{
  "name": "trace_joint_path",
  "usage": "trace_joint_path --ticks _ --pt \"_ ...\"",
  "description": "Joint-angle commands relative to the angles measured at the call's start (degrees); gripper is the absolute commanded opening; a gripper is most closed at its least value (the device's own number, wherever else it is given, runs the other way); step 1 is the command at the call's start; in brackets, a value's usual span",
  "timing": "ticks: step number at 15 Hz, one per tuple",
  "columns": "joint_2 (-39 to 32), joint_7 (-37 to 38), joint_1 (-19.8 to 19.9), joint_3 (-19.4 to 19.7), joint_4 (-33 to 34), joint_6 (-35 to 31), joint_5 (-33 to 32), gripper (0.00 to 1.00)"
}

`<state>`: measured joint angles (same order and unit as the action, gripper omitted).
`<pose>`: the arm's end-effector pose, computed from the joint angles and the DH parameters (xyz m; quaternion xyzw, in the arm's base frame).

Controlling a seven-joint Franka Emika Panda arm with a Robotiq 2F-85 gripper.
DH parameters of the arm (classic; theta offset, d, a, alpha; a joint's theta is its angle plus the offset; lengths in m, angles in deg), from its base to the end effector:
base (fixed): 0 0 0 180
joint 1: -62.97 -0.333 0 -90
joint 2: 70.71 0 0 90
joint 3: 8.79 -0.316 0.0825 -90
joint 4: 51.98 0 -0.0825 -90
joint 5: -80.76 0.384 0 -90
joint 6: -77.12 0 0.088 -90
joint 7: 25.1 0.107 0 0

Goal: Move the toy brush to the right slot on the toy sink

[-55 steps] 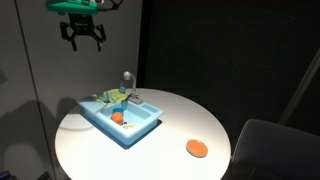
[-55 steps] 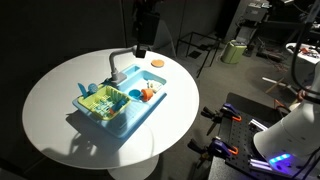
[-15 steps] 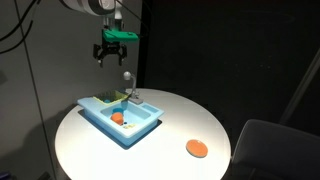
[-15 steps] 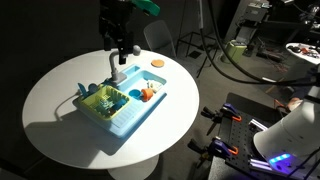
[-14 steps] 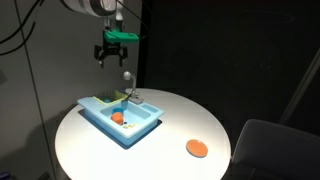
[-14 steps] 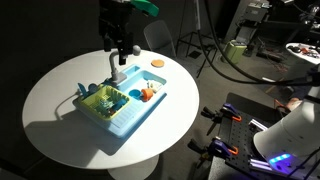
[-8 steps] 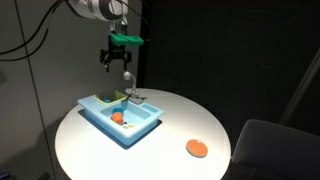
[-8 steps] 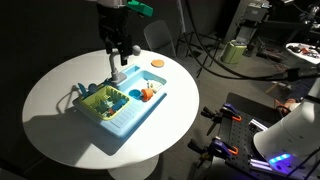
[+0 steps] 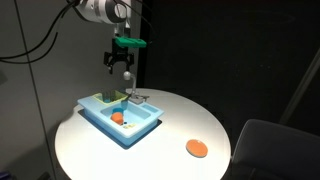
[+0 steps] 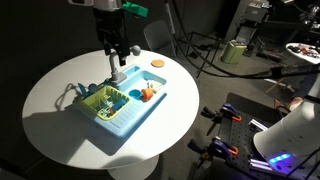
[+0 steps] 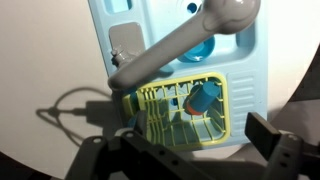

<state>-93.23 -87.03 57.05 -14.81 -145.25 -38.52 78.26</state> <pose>0.6542 0.1278 0.3945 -0.7960 -0.6053 -0.0001 0.0004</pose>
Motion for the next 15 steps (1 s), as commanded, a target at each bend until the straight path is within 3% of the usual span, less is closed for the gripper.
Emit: trace_joint_path --ticks 1,15 --pt "-0.1 0.3 0.8 -1.2 0.2 0.2 -0.4 1.0" --pt "1.4 0.3 2.2 -1.1 -3.6 -1.5 -0.2 1.0"
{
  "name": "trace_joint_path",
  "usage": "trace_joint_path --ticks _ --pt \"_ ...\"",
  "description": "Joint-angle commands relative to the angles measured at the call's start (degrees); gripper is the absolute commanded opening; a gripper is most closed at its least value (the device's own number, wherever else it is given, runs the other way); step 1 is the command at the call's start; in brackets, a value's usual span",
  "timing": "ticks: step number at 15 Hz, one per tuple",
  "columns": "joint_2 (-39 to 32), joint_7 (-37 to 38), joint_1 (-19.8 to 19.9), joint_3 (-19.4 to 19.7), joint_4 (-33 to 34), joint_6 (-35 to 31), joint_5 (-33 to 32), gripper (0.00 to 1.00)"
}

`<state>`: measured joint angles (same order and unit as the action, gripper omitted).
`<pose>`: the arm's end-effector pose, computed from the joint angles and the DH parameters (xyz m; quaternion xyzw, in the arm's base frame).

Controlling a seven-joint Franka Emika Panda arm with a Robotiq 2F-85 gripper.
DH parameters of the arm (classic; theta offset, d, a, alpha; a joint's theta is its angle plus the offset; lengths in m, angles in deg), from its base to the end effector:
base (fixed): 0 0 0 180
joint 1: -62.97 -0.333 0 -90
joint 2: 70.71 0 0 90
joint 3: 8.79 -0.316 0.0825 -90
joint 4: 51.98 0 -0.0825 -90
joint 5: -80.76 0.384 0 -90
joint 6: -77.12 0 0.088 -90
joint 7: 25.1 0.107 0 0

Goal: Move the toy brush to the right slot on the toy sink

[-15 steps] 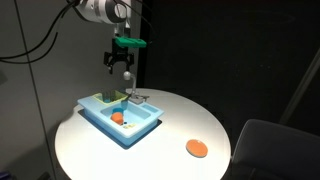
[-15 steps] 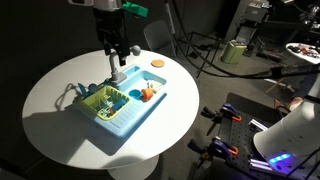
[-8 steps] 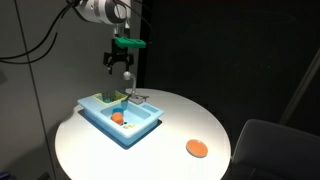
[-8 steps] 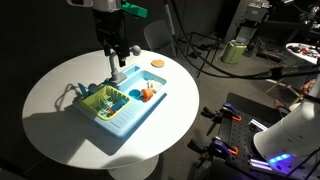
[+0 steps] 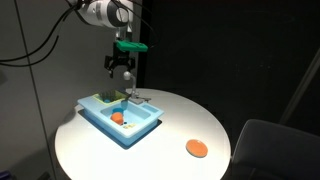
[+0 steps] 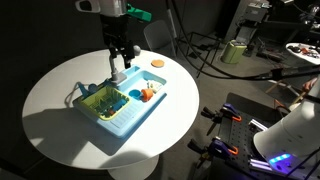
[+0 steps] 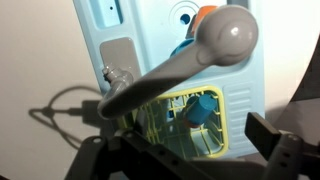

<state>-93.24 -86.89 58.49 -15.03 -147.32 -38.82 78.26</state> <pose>0.6499 0.1130 0.3781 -0.8027 -0.5962 0.0134 0.0080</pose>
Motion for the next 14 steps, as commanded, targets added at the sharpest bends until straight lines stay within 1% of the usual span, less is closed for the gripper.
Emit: trace_joint_path --ticks 1,8,14 --pt "1.0 0.2 0.6 -1.0 -1.0 -1.3 -0.2 1.0" --pt "-2.5 -0.1 -1.7 -2.9 2.9 0.0 -1.2 1.0" --pt "-8.7 -1.5 -2.7 -3.2 9.6 0.7 -2.3 1.0"
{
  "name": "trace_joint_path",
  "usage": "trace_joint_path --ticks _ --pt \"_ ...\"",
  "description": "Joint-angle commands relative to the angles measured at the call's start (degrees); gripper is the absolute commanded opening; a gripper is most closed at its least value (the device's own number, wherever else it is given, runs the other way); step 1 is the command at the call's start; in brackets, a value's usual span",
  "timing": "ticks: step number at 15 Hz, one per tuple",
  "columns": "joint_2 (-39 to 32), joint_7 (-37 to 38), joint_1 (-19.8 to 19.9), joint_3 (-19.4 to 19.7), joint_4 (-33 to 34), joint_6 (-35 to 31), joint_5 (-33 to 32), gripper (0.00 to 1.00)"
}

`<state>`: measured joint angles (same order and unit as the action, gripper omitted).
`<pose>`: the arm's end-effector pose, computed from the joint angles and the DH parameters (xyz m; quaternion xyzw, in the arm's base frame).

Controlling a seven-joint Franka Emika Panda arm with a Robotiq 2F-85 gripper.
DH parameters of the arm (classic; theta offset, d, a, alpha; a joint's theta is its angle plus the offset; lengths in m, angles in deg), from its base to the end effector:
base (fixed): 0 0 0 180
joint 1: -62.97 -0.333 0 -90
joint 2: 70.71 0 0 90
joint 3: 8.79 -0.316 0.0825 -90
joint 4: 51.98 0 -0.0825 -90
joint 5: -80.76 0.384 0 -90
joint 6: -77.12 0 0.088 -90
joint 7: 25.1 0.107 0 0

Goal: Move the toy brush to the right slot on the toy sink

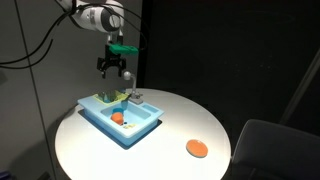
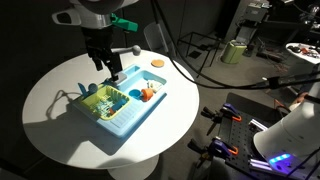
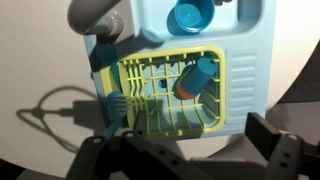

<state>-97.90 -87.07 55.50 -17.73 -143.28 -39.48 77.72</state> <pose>0.6558 0.1760 0.3590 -0.7723 -0.6350 0.0077 0.0164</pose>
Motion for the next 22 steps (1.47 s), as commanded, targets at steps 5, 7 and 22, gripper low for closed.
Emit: trace_joint_path --ticks 5,7,22 --pt "-9.3 -2.5 -0.1 -0.2 11.7 2.9 -4.8 1.0" --pt "-11.1 -3.4 -0.2 -0.2 14.1 3.3 -5.8 1.0" --pt "-19.7 -7.8 -0.7 -0.4 23.7 5.8 -5.9 1.0"
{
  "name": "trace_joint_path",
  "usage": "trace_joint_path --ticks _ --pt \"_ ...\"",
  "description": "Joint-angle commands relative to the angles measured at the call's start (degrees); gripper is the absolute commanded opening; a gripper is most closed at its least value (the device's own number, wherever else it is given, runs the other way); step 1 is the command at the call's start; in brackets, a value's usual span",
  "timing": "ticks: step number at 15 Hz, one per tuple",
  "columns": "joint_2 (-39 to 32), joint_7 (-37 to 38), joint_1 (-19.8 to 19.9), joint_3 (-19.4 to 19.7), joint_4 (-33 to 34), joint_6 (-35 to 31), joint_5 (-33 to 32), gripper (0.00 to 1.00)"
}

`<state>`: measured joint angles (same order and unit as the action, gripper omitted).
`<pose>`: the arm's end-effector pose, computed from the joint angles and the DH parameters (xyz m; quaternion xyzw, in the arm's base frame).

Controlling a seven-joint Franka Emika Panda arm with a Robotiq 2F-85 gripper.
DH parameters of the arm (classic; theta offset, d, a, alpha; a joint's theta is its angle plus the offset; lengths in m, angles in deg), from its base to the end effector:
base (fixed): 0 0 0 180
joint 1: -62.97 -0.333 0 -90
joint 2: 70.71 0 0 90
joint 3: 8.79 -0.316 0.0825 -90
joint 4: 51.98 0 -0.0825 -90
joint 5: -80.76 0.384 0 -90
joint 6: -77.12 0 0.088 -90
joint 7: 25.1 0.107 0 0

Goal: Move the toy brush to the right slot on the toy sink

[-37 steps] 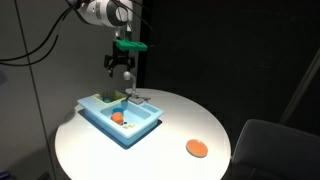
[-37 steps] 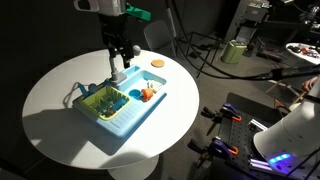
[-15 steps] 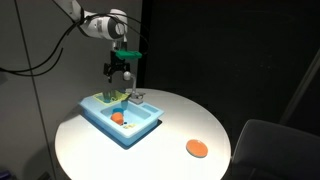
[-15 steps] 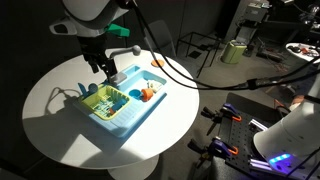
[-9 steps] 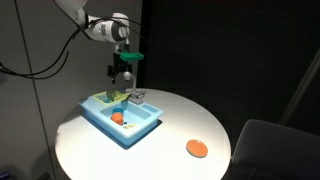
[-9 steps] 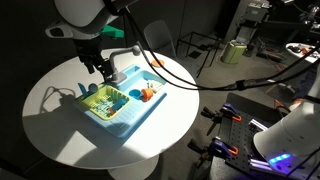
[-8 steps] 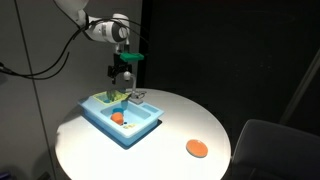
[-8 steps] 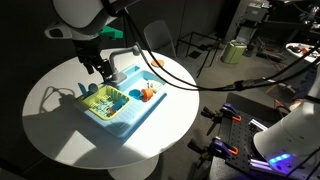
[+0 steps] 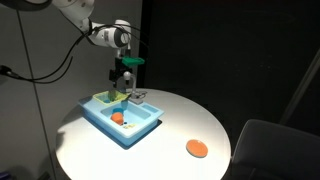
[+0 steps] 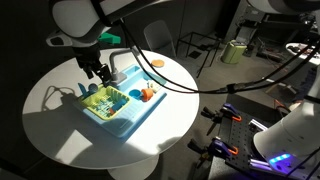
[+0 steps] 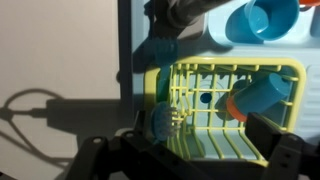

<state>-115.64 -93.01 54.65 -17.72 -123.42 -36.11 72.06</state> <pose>0.7219 0.1833 0.2945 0.7290 0.6840 -0.0265 0.0025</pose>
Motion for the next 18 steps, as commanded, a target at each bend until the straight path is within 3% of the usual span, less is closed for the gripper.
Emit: trace_joint_path --ticks 1,18 --pt "-2.2 -1.9 0.2 -0.4 4.1 2.6 -0.2 1.0" --pt "-5.7 -6.3 -0.1 -1.5 6.3 2.6 0.2 1.0"
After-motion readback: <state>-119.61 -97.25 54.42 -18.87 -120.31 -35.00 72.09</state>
